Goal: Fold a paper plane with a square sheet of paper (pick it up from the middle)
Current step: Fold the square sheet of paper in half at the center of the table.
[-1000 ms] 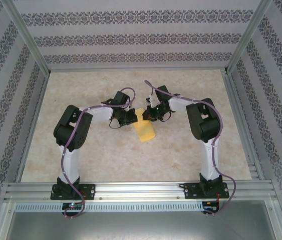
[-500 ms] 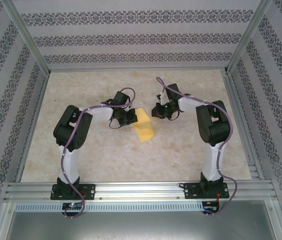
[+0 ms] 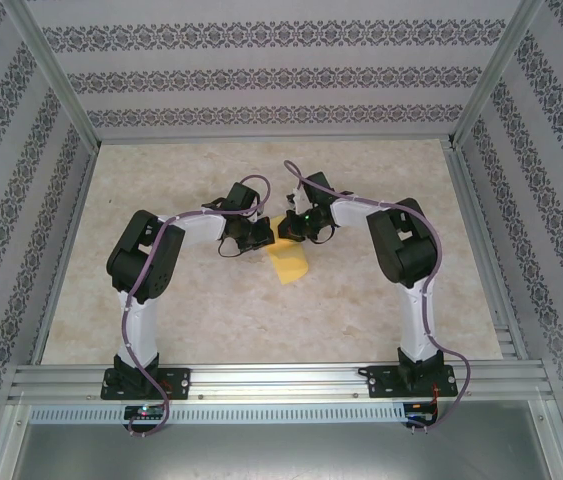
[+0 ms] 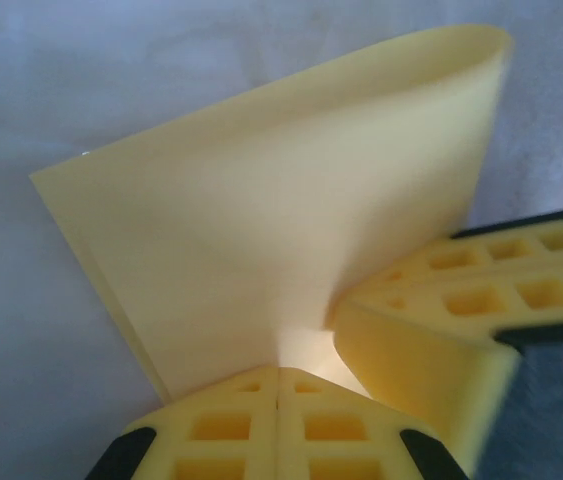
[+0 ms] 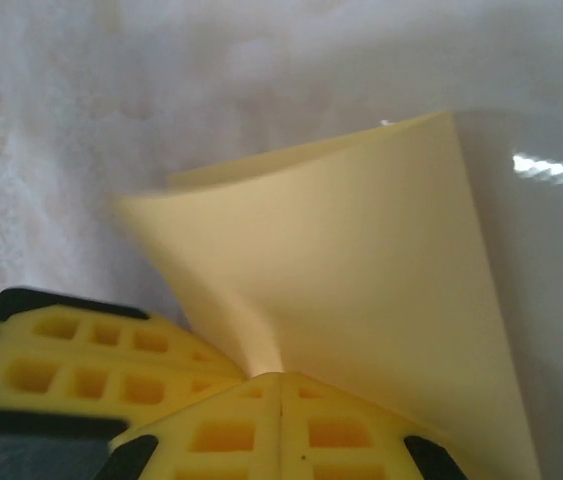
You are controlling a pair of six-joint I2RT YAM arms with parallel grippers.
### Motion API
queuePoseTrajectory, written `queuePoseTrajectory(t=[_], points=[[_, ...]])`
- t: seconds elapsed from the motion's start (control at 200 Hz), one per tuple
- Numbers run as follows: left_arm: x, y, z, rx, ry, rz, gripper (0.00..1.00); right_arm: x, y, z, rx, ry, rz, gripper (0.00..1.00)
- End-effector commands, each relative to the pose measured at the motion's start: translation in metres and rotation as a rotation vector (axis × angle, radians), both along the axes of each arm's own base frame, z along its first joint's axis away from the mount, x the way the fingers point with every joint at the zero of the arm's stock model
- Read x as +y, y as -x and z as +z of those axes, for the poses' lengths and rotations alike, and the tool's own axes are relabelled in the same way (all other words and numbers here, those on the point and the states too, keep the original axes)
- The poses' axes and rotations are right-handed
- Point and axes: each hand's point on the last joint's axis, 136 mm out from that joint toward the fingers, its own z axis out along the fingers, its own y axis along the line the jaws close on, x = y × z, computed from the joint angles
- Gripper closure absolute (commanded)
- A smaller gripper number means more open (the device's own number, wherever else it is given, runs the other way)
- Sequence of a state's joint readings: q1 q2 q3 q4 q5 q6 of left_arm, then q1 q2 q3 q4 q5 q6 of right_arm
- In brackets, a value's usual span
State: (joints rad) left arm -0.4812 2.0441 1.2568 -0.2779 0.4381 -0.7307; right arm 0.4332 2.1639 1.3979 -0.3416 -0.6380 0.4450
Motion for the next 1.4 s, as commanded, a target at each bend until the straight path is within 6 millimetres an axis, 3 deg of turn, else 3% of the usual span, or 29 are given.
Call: queuePoseTrajectory(t=[0.0,0.27,0.375,0.5,0.634,0.699,0.829,1.024,1.144,1.394], points=[[0.039,0.056,-0.073,0.222,-0.237,0.010,1.00,-0.010,-0.023,-0.002,-0.026,0.019,-0.065,0.99],[0.042,0.063,-0.077,0.235,-0.243,0.008,1.00,-0.067,-0.056,-0.024,-0.010,0.101,-0.314,0.99],[0.041,0.061,-0.075,0.232,-0.238,0.003,1.00,-0.083,-0.070,-0.015,-0.043,0.105,-0.380,0.99],[0.040,0.059,-0.074,0.228,-0.235,0.001,1.00,-0.074,-0.075,0.013,-0.102,0.063,-0.345,0.99],[0.039,0.059,-0.074,0.227,-0.236,0.000,1.00,-0.047,-0.066,0.054,-0.194,-0.051,-0.273,0.99],[0.039,0.059,-0.074,0.228,-0.235,0.000,1.00,-0.034,-0.059,0.060,-0.204,-0.083,-0.235,0.99],[0.039,0.059,-0.074,0.228,-0.235,0.000,1.00,-0.009,-0.045,0.044,-0.160,-0.086,-0.170,0.99],[0.040,0.060,-0.076,0.233,-0.239,-0.002,1.00,0.007,-0.045,0.021,-0.105,-0.065,-0.156,0.99],[0.040,0.060,-0.076,0.232,-0.240,-0.001,1.00,0.002,-0.051,0.011,-0.095,-0.025,-0.177,0.99],[0.040,0.062,-0.076,0.233,-0.240,-0.006,1.00,-0.031,-0.070,-0.015,-0.070,0.074,-0.274,0.99]])
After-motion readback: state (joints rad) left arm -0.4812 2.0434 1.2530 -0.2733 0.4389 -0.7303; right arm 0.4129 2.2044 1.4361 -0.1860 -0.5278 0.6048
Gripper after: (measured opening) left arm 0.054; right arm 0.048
